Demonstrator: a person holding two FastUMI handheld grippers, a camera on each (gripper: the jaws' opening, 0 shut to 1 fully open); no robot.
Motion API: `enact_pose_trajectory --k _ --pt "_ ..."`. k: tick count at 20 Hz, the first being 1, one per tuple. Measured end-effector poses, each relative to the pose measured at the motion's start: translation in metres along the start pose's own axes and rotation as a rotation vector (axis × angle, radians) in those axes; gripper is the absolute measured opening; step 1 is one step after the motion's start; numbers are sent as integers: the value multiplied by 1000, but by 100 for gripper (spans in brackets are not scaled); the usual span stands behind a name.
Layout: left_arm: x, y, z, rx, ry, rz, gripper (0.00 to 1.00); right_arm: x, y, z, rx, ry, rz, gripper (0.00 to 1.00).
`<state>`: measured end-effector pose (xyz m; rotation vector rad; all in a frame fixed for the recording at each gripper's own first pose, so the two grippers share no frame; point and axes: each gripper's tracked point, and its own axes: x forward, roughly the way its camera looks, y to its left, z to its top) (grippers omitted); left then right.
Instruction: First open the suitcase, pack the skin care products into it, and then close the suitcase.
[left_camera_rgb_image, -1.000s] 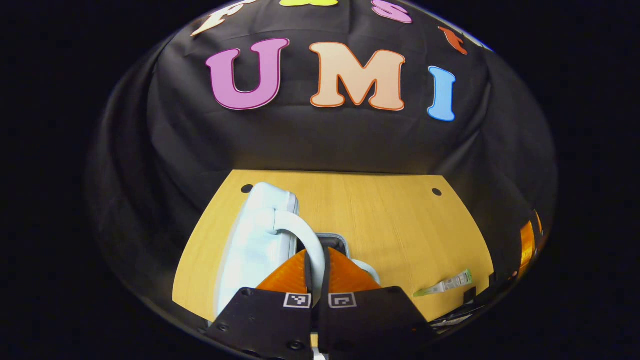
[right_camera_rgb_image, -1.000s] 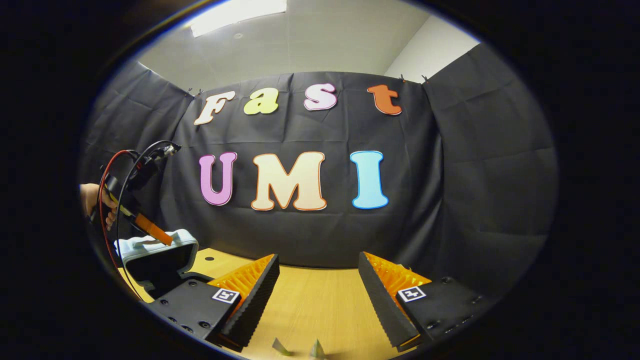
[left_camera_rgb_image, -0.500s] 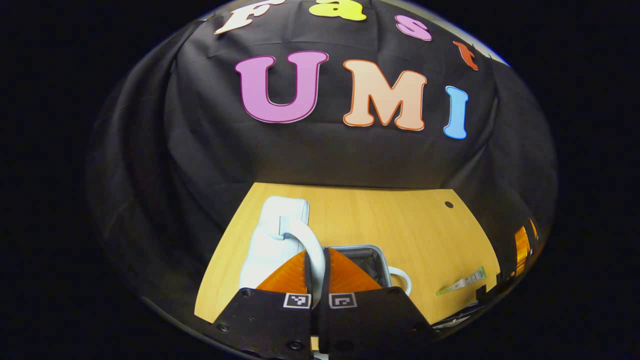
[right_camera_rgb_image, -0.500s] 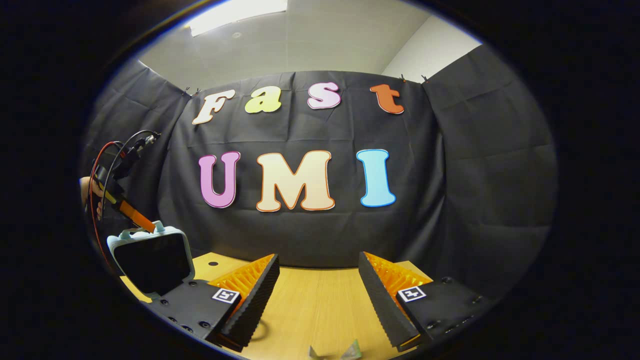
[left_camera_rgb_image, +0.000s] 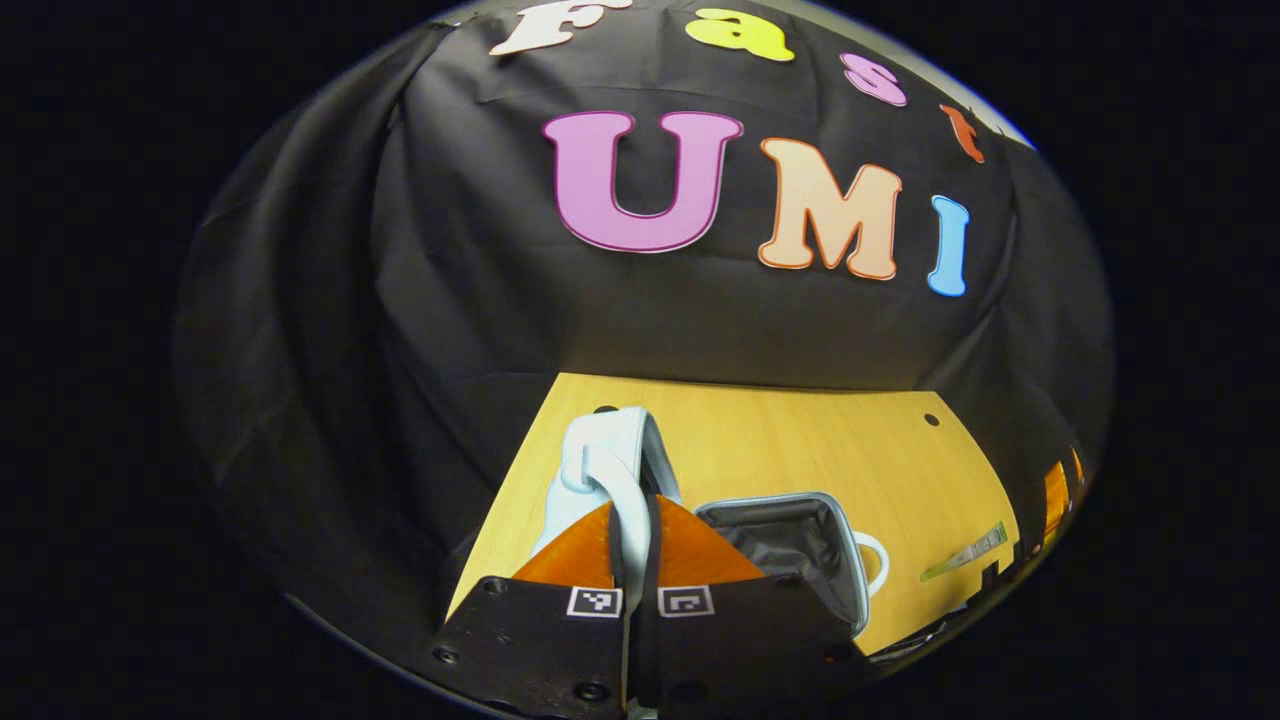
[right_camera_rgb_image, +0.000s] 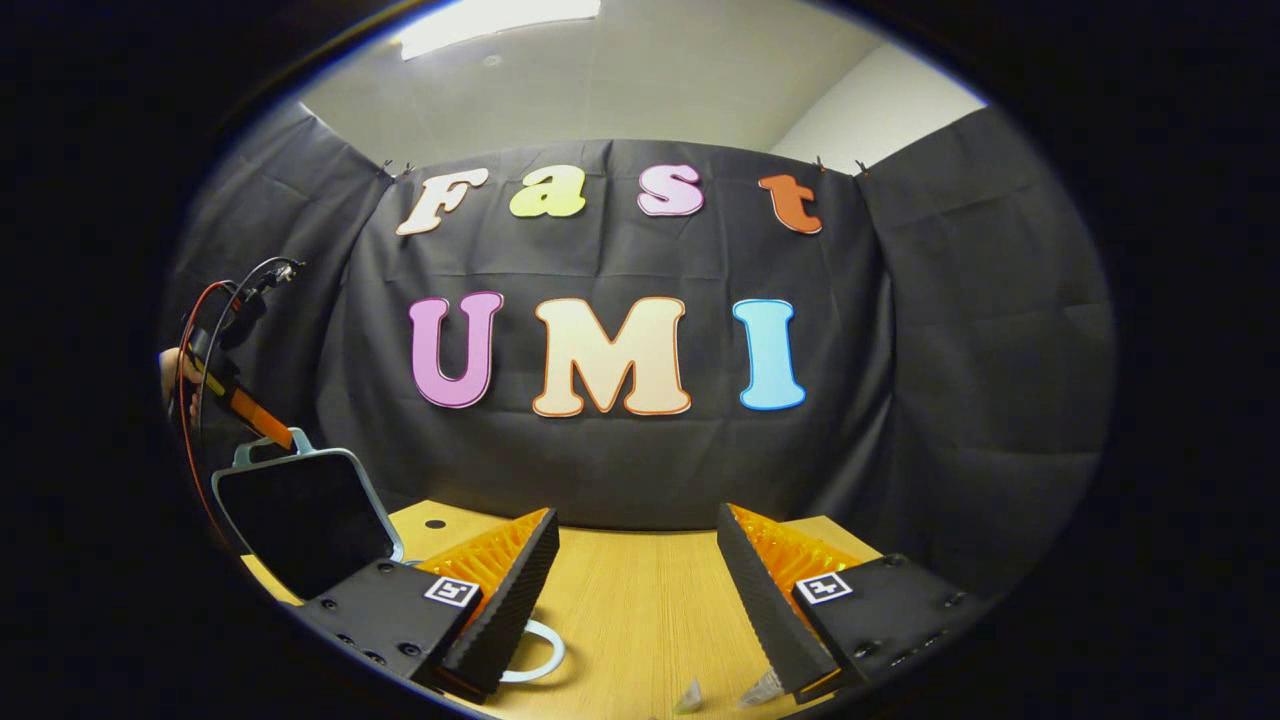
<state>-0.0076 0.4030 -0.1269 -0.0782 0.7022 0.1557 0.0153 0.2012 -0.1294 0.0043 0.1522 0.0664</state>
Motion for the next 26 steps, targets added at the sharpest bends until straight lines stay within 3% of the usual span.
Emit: enact_pose_trajectory --k 5,9,19,26 --pt "11 43 -7 -38 -13 20 0 2 15 1 -13 10 -1 98" --pt "22 83 -20 -24 -1 87 0 3 27 -1 -36 25 11 98" --pt "50 146 -66 -125 -3 188 0 6 42 3 -55 29 37 100" --pt "65 181 -109 -123 32 328 2 1 28 3 -70 34 3 98"
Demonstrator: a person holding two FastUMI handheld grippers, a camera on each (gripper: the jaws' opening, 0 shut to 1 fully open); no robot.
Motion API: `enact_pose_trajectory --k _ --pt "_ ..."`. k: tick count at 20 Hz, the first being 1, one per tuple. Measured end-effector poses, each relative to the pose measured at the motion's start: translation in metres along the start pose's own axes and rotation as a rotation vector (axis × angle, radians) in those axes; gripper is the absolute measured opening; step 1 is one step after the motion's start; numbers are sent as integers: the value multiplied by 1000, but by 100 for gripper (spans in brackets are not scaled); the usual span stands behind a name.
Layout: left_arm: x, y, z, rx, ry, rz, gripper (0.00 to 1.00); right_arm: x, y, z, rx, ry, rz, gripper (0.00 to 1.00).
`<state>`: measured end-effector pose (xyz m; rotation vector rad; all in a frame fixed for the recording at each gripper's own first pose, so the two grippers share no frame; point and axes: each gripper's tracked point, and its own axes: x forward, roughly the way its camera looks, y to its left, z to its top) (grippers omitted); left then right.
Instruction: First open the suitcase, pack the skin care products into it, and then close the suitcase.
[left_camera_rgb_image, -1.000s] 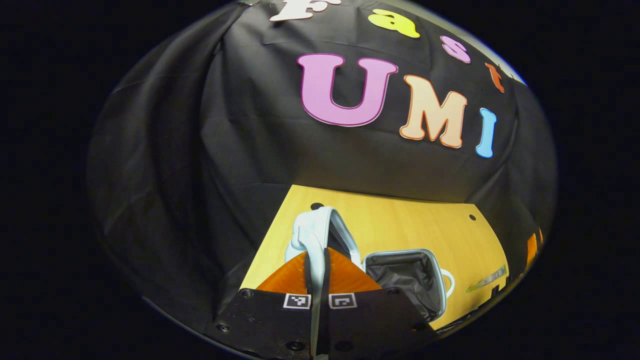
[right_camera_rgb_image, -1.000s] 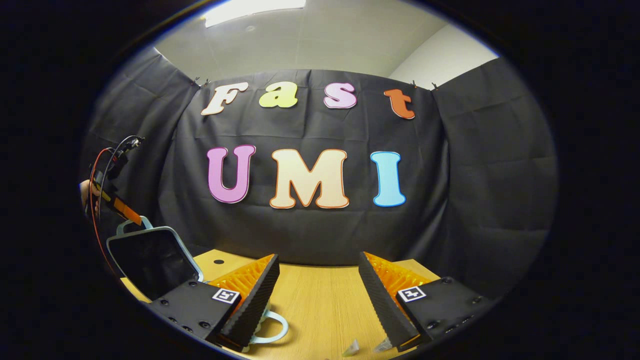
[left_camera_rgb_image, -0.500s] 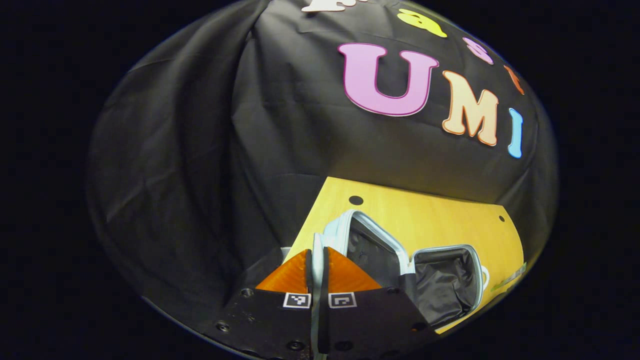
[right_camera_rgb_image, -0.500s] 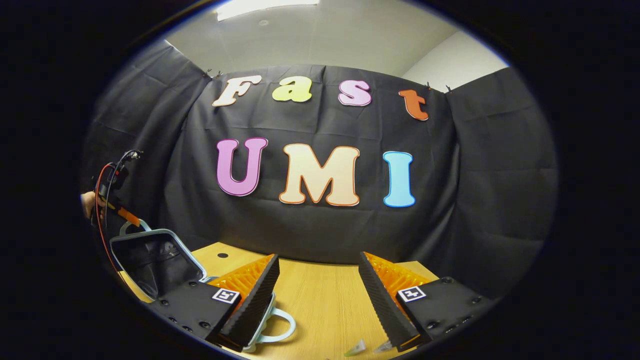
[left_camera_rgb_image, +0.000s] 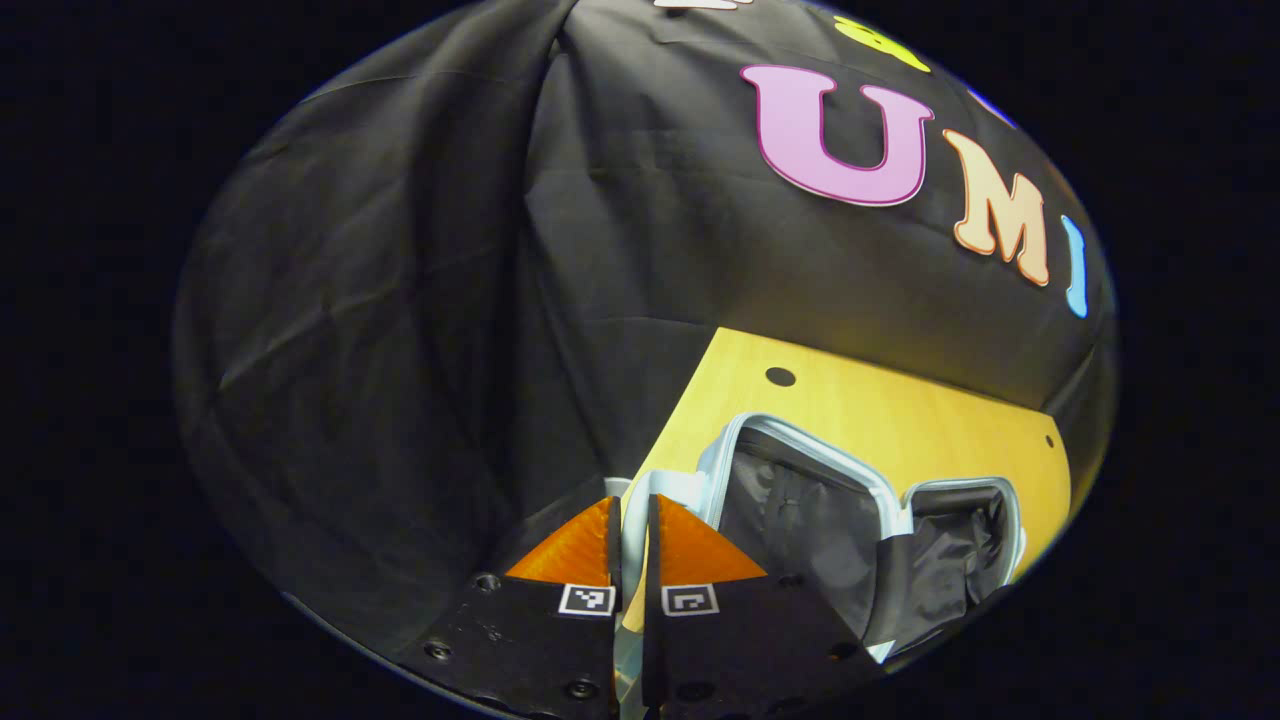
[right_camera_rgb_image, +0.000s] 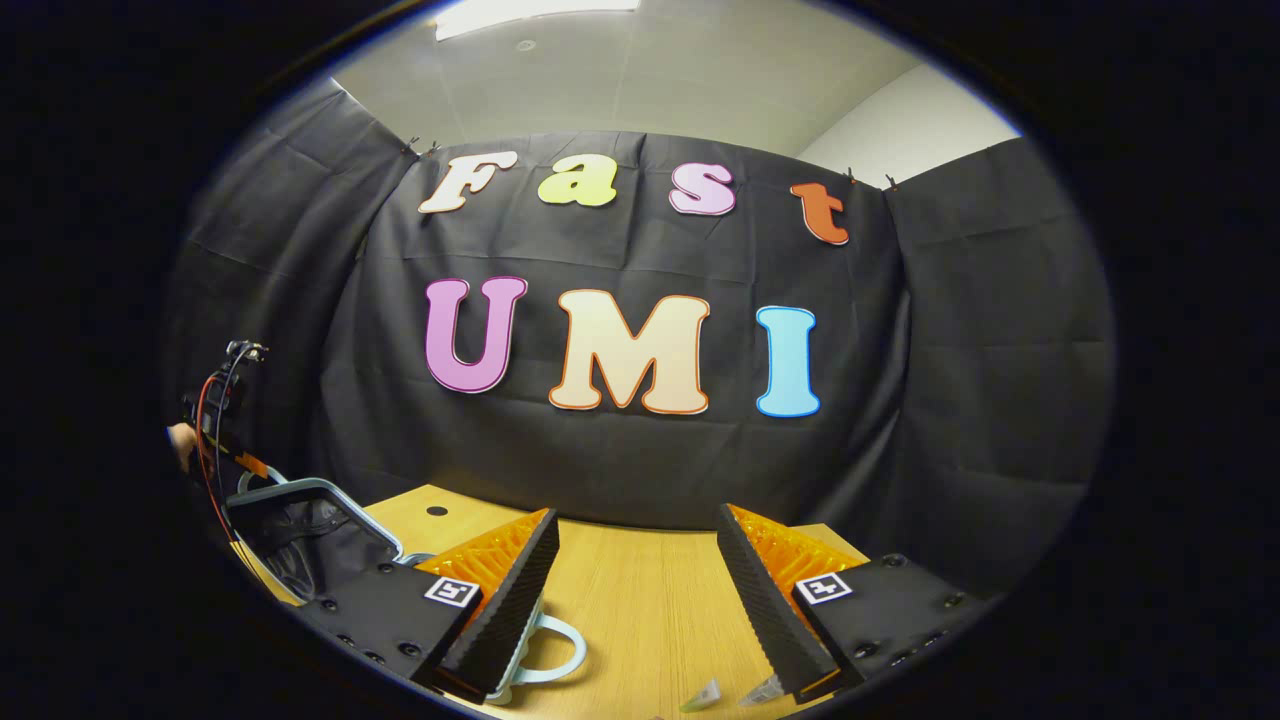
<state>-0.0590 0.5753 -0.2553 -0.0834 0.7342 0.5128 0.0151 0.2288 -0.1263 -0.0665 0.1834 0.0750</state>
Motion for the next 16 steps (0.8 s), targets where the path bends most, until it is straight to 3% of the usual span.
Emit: enact_pose_trajectory --k 2,5,8,9,12,16 --pt "3 4 -4 1 7 52 7 1 -5 -1 1 8 -8 100" --pt "6 -10 0 -93 -19 -8 13 6 -13 2 6 6 -15 98" --pt "-10 -14 17 -141 -107 -14 61 9 -25 5 16 -3 -25 98" --pt "-18 -20 25 -145 -146 -16 61 11 -31 7 20 -8 -30 98" --pt "-54 -48 67 -167 -316 -29 78 16 -52 11 31 -21 -44 98" --pt "-119 -91 114 -144 -520 -44 91 28 -86 17 75 -28 -50 98"
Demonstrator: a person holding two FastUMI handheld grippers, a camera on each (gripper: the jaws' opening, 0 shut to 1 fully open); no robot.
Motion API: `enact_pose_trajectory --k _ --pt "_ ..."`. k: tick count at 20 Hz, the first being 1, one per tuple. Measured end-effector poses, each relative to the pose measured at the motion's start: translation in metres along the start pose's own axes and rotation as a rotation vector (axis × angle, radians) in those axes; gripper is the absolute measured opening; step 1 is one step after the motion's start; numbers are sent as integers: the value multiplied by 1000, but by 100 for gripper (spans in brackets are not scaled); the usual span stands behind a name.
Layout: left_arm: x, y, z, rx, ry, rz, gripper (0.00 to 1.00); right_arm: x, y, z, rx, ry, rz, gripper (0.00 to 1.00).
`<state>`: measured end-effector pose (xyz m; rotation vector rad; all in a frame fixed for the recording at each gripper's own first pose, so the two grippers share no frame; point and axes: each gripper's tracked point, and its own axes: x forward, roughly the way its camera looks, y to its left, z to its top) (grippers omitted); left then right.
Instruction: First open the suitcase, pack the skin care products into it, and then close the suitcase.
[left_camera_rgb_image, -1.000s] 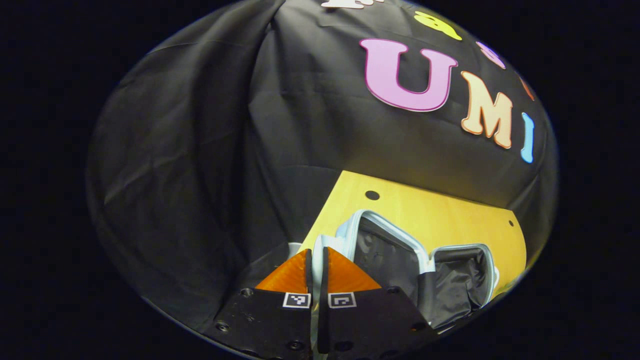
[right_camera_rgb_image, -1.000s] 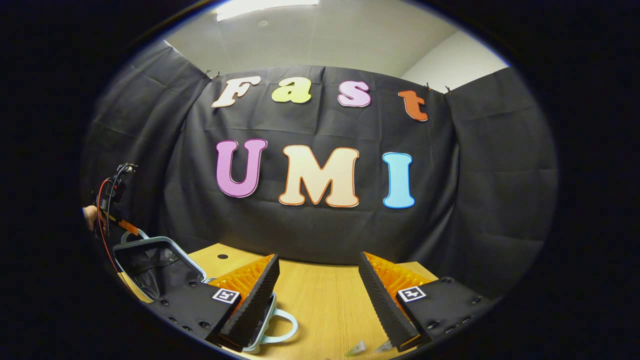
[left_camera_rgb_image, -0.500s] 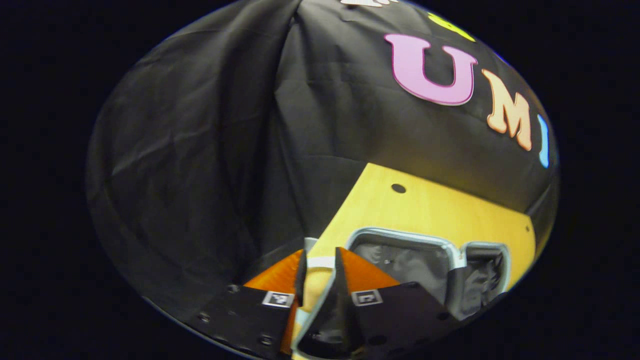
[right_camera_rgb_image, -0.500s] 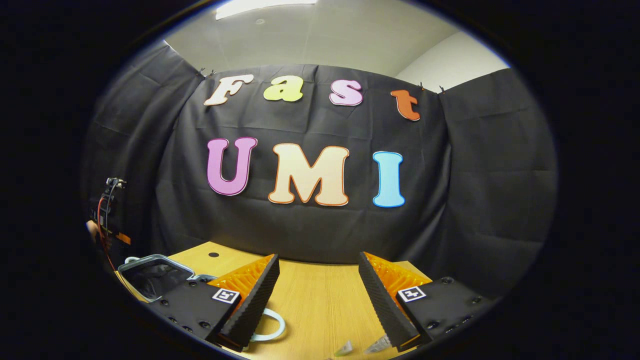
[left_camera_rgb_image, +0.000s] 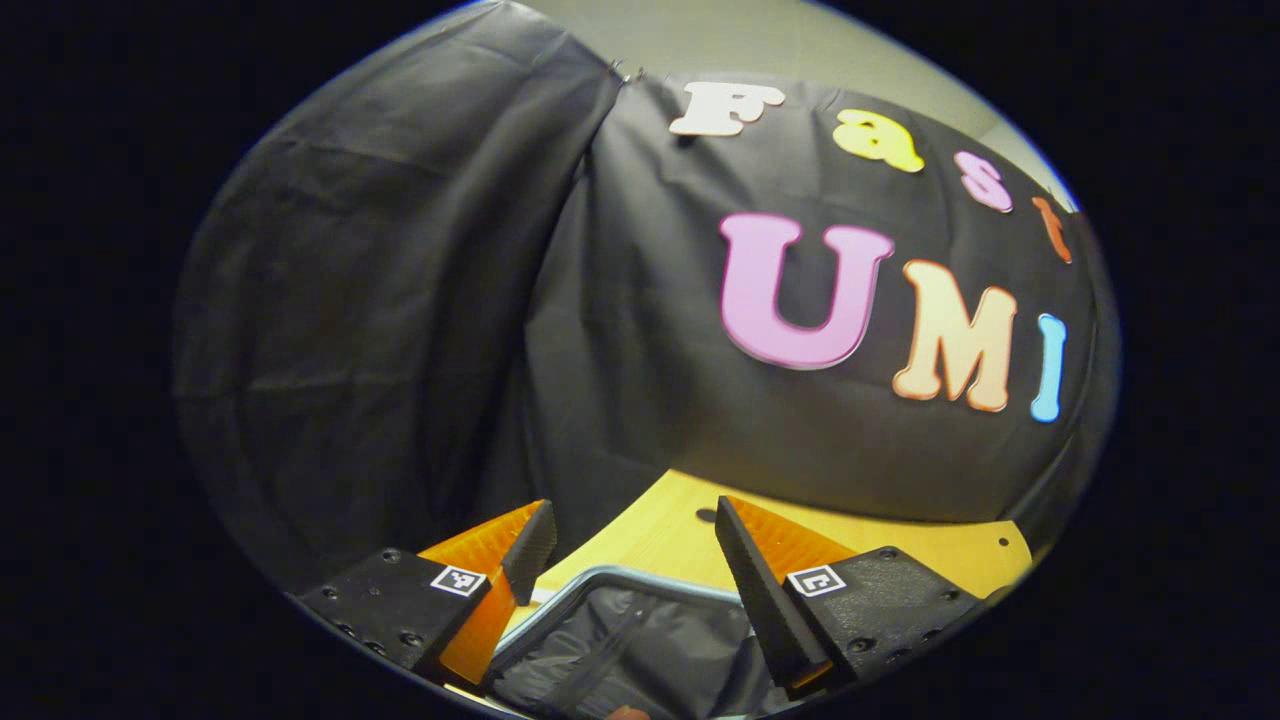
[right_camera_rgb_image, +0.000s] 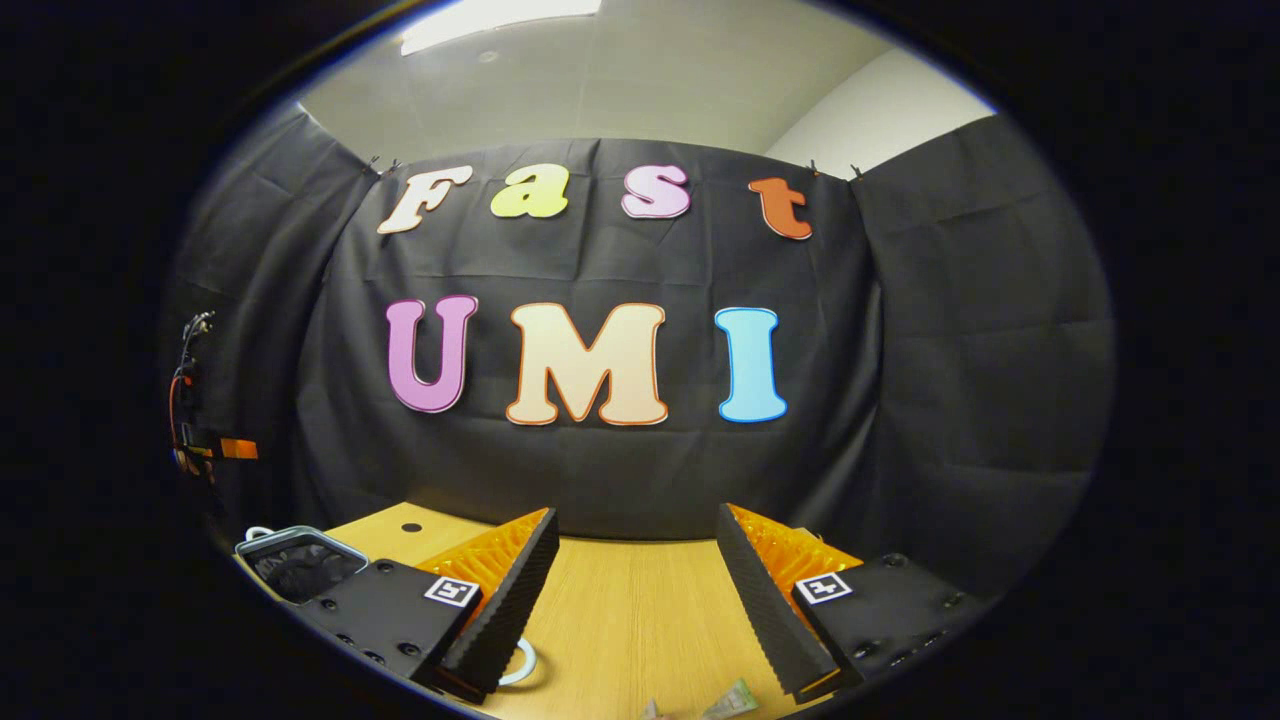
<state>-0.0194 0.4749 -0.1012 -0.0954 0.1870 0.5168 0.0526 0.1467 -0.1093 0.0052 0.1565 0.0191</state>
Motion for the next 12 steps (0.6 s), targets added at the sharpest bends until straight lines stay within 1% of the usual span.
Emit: enact_pose_trajectory --k 2,4,5,7,11,12 --pt "-16 -32 21 37 -55 -31 91 4 -17 5 -1 -9 2 98" --pt "-33 -62 31 70 -93 -51 92 4 -33 9 -6 -19 10 98" --pt "-41 -78 36 81 -106 -62 94 4 -40 9 -4 -20 15 98" --pt "-54 -112 45 101 -134 -87 94 2 -56 13 2 -31 24 98" --pt "-80 -180 43 101 -133 -162 94 -2 -84 18 -2 -50 39 98" --pt "-87 -195 41 94 -136 -180 94 -3 -91 18 0 -54 43 100"
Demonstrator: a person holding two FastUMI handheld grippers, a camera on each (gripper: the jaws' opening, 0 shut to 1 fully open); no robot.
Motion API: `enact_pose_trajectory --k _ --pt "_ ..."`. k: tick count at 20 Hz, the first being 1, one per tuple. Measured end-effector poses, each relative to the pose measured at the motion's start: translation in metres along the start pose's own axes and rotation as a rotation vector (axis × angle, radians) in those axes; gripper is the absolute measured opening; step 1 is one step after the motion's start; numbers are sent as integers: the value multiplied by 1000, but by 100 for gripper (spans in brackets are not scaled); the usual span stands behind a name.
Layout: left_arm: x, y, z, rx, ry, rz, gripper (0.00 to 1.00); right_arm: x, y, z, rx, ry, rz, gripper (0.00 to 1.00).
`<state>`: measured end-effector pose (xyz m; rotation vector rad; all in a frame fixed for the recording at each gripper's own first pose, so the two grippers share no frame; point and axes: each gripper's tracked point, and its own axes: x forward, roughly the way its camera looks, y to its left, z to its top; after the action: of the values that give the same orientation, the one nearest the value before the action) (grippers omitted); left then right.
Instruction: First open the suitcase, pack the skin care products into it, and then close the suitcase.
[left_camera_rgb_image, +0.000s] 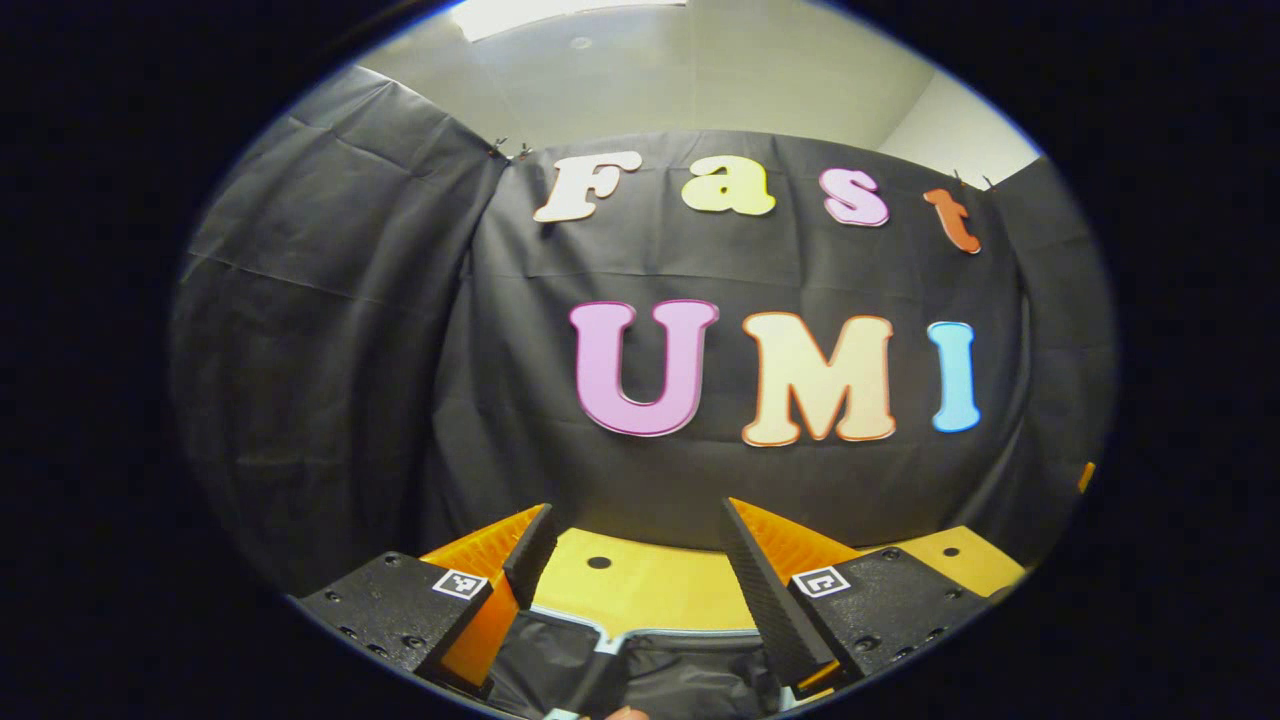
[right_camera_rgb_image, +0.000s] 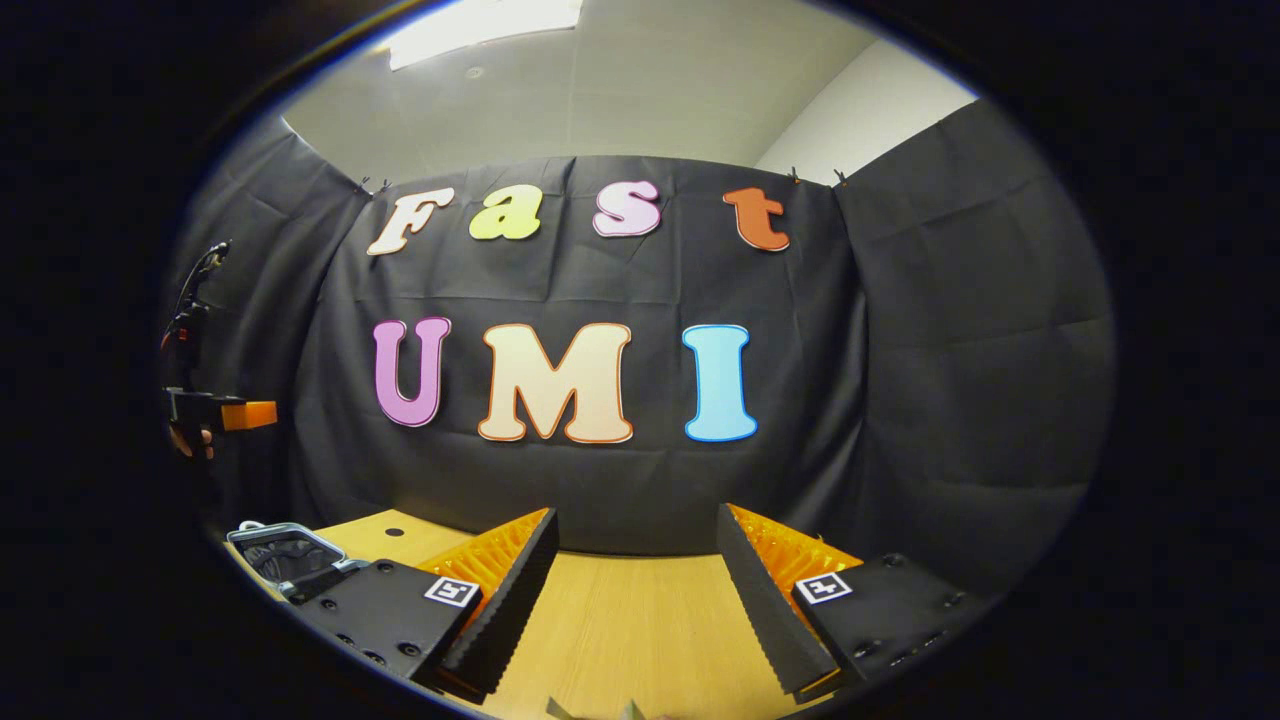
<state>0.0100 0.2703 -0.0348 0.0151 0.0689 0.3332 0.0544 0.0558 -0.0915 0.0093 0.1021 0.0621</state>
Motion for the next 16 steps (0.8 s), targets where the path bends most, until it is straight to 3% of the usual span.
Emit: enact_pose_trajectory --k 11,16 --pt "-48 -137 -55 -15 82 -143 94 -10 -45 -8 2 7 107 99" --pt "-72 -190 -77 0 110 -199 94 -9 -62 -25 45 14 108 98"
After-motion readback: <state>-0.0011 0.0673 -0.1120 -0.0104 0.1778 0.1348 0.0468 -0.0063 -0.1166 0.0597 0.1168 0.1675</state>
